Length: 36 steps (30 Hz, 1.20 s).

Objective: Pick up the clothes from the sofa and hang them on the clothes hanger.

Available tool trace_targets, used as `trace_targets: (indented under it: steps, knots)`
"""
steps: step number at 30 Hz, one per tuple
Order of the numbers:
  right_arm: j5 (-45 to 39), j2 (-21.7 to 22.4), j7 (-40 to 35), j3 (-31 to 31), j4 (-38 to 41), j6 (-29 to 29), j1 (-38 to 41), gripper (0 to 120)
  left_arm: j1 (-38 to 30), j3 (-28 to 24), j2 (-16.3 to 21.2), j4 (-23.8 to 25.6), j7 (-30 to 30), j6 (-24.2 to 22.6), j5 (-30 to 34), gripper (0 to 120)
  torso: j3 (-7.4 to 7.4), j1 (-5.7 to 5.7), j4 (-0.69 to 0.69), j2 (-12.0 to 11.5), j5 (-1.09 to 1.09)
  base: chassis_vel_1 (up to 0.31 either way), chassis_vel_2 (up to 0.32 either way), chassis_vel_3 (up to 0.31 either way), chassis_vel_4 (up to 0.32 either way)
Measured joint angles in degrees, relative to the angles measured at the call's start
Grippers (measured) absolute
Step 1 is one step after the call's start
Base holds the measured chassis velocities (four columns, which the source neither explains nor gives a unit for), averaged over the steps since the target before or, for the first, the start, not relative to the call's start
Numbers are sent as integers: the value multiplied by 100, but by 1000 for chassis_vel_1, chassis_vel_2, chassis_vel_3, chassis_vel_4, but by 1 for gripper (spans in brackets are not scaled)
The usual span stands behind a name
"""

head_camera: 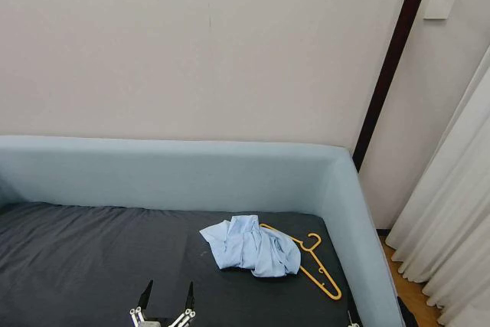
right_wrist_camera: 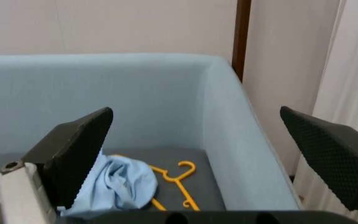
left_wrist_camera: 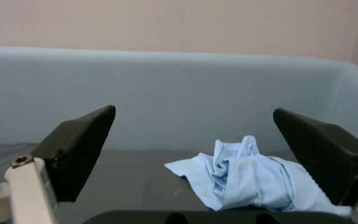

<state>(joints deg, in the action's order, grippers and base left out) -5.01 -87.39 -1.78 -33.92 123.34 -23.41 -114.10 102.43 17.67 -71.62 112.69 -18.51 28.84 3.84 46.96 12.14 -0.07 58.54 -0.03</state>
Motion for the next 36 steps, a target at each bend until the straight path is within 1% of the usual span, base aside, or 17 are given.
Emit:
trace_targets:
  steps: [3,4,8,9,13,14,18,19,21,25,26,29,30,31,34,35,36]
  knots:
    - [-411,428,-183,157,115,563,30,100,7,1,-25,-122,-3,44,-75,100,0,0,-1,0,0,0,0,0,0]
    - [-411,428,-183,157,115,563,30,100,7,1,-25,-122,-3,44,-75,100,0,0,-1,0,0,0,0,0,0]
    - [-1281,1433,-345,247,233,1235,244,100,76,11,-126,-314,-7,162,-395,100,0,0,1,0,1,0,0,0,0]
    - [-1281,1433,-345,247,233,1235,244,100,76,11,-126,-314,-7,162,-395,100,0,0,1,0,1,0,0,0,0]
    - [-2282,2294,-444,410,198,2095,630,100,95,-102,-228,-489,-11,257,-618,100,0,0,1,0,2,0,0,0,0]
    - [-2282,2294,-444,410,198,2095,630,100,95,-102,-228,-489,-11,257,-618,100,0,0,1,0,2,0,0,0,0]
    - [-3063,2940,-639,440,-150,3000,1245,100,-46,-347,-146,-593,-9,121,-451,100,0,0,-1,0,2,0,0,0,0]
    - [-3301,3156,-724,487,-275,3203,1520,100,-57,-422,-117,-624,-2,88,-390,100,0,0,-7,0,1,0,0,0,0]
    - [-3469,3311,-772,546,-366,3336,1755,100,-40,-438,-112,-647,5,84,-385,100,0,0,-4,0,1,0,0,0,0]
    - [-4262,4022,-972,1293,-834,3830,3119,100,124,-398,-146,-672,4,144,-485,100,0,0,3,0,0,0,0,0,0]
    - [-4262,4022,-972,1293,-834,3830,3119,100,124,-398,-146,-672,4,144,-485,100,0,0,3,0,0,0,0,0,0]
    - [-4824,4190,-1110,2456,-1597,4055,4565,100,206,-316,-223,-669,-3,164,-563,100,1,0,-3,-1,1,0,0,0,0]
    - [-4824,4190,-1110,2456,-1597,4055,4565,100,206,-316,-223,-669,-3,164,-563,100,1,0,-3,-1,1,0,0,0,0]
    - [-4929,4152,-1122,2769,-1861,4058,4944,100,220,-293,-242,-669,-16,165,-570,100,1,0,-2,0,-2,0,0,0,0]
    - [-5112,3735,-931,4046,-3162,4026,6404,100,227,-235,-249,-650,-42,148,-572,100,2,1,1,-1,2,0,0,0,0]
    - [-5130,3545,-880,4315,-3493,4019,6775,100,223,-214,-243,-639,-42,142,-576,100,1,1,1,-1,0,0,0,0,0]
    - [-5130,3545,-880,4315,-3493,4019,6775,100,223,-214,-243,-639,-42,142,-576,100,1,1,1,-1,0,0,0,0,0]
